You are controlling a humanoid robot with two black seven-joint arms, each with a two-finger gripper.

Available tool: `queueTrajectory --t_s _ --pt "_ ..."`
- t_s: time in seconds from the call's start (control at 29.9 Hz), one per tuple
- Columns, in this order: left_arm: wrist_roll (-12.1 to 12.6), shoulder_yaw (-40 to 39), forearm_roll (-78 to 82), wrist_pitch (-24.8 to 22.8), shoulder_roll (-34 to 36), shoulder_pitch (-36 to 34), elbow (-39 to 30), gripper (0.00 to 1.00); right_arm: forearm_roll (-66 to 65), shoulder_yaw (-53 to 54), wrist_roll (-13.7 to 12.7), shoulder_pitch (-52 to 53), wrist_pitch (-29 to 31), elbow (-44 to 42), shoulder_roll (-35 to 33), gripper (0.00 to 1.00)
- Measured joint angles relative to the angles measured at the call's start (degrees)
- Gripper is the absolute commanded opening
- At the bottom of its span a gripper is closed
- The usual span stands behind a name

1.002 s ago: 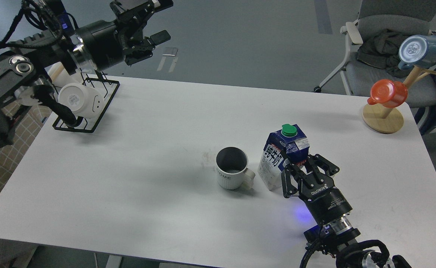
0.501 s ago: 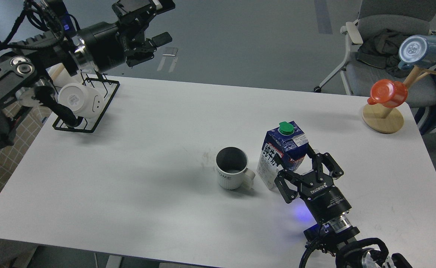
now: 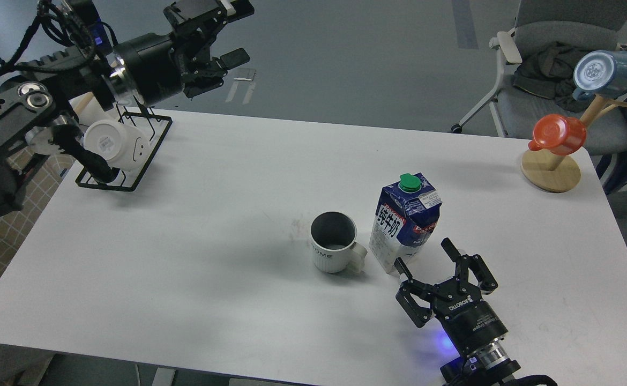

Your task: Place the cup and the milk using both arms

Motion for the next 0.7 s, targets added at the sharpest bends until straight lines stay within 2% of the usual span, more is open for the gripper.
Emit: queueTrajectory --t_s 0.33,0.7 --pt "0.0 -0.7 -0.1 0.0 0.3 0.0 0.0 0.98 0.2 10.5 0.5 1.1 0.0 0.2 -1.7 1.00" --pt "-0.2 -1.7 -2.7 0.0 0.2 -0.4 0.8 0.98 -1.5 15.4 0.5 13.6 0.0 -0.5 -4.2 1.00"
